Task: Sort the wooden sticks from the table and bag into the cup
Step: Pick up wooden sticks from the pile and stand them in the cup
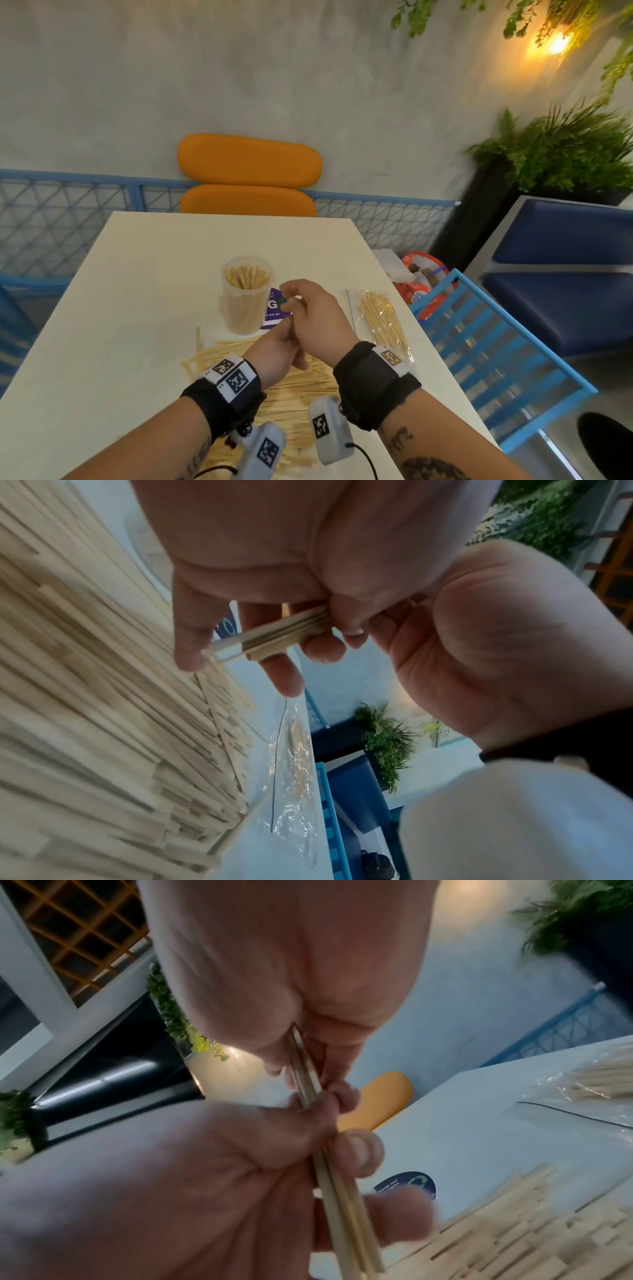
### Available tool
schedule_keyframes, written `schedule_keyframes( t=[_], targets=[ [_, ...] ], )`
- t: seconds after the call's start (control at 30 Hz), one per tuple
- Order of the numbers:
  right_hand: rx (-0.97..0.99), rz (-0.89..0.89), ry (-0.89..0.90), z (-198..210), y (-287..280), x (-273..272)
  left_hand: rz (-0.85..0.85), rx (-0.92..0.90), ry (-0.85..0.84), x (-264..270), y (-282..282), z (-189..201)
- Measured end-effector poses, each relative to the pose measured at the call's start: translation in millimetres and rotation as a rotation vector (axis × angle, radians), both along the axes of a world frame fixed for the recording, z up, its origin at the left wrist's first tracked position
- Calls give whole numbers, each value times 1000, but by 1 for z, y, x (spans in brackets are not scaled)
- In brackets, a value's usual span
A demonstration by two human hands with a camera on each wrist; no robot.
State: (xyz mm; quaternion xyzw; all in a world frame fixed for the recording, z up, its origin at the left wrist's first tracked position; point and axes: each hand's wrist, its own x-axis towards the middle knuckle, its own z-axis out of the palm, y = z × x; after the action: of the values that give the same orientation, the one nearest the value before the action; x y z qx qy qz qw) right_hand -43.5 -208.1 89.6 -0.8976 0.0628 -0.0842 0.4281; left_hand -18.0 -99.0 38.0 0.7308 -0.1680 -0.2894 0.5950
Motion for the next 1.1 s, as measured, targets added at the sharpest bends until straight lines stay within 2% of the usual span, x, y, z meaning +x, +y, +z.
schedule_keyframes(
  t=[0.07, 0.13, 0.23, 0.3, 0.37, 0.43, 0.5, 0.63, 0.73, 0.8, 1.1],
  targets=[
    [-45, 14, 5, -2, -2, -1, 5, 18, -45, 2, 1, 2],
    [-93, 107, 34, -4, -5, -3, 24, -1, -31, 5, 2, 4],
    [76, 164, 18, -8, -12, -5, 37, -83, -28, 9, 3, 12],
    [211, 96, -21, -17, -16, -3, 129, -197, -18, 16, 5, 19],
    [264, 89, 50, -26, -18, -2, 270, -363, 41, 23, 7, 26],
    [273, 167, 197, -29, -13, -6, 373, -563, 141, 29, 8, 34],
    [305, 251, 279, -28, -4, -11, 416, -633, 180, 33, 8, 38],
    [415, 194, 244, -29, 13, -10, 348, -462, 93, 31, 6, 35],
    [531, 133, 285, -31, 15, -7, 396, -462, 54, 36, 9, 31],
    [528, 121, 301, -32, 15, -6, 441, -448, -18, 45, 16, 32],
    [590, 142, 179, -24, 27, 21, 226, -174, -387, 70, 43, 52]
  ],
)
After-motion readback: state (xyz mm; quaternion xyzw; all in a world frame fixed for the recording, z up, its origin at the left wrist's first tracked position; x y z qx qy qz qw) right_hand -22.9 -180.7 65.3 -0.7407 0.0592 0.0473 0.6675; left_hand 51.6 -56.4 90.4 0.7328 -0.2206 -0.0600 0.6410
